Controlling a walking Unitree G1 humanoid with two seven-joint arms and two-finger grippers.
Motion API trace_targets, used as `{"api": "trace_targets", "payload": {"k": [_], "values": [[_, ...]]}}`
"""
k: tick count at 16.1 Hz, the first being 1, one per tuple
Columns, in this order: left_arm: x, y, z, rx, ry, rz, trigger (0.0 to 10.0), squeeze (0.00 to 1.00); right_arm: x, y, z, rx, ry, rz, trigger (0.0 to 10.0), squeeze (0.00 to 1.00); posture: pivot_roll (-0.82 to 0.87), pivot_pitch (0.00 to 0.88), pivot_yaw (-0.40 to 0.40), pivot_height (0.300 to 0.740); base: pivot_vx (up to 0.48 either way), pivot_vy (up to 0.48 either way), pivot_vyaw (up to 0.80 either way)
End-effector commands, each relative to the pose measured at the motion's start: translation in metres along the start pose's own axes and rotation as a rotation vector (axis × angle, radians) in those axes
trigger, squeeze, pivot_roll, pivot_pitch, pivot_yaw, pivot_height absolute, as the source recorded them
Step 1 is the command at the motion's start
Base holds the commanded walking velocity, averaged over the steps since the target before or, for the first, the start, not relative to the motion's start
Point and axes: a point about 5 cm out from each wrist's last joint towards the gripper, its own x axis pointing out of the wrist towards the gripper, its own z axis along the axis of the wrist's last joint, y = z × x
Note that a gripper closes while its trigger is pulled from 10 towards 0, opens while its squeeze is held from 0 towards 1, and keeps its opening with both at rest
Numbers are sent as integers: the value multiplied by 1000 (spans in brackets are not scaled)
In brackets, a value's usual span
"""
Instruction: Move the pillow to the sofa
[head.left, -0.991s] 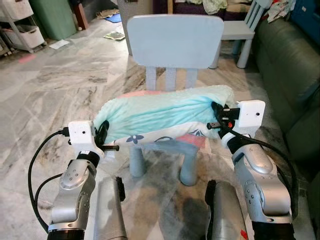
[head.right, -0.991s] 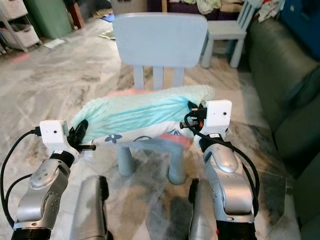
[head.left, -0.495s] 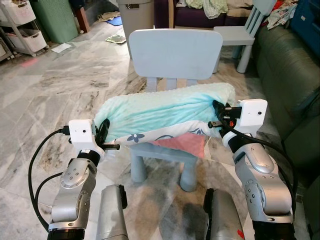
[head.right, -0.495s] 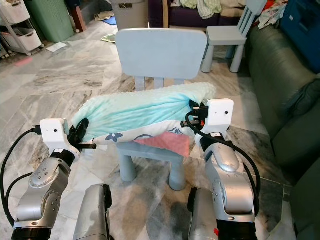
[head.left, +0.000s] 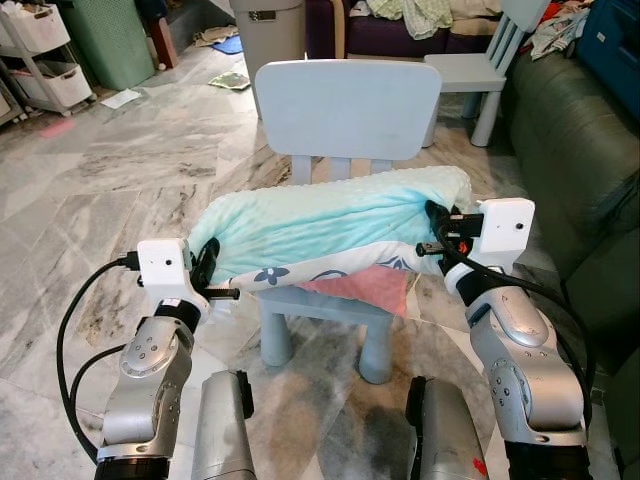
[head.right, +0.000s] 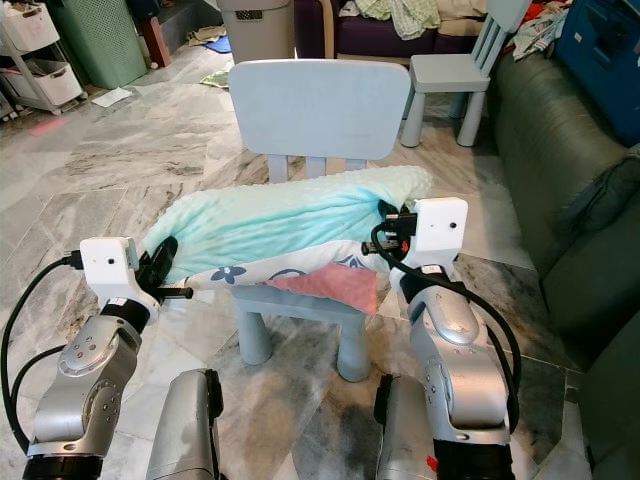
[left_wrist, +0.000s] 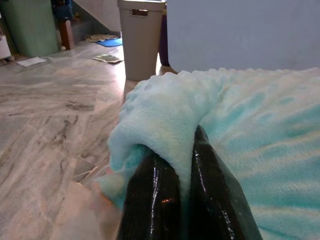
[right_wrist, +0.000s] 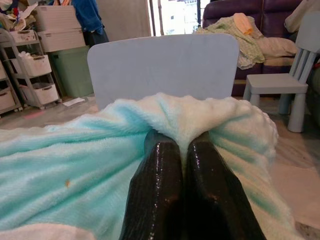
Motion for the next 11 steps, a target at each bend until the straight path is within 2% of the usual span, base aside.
{"api": "trace_targets", "payload": {"k": [1,8,11], "values": [[2,3,0,6,13,10,10000,0,-2,-7,12,-1,-44,-43,10000,0,-40,0,61,500,0,0,0],[2,1,0,7,18,-3,10000,0,-3,-6,13,-11,-50,-43,10000,0,-42,0,67,500,0,0,0],[3,1,0,9,19,-8,10000,0,-2,-6,14,-8,-55,-46,10000,0,-41,0,67,536,0,0,0]]}}
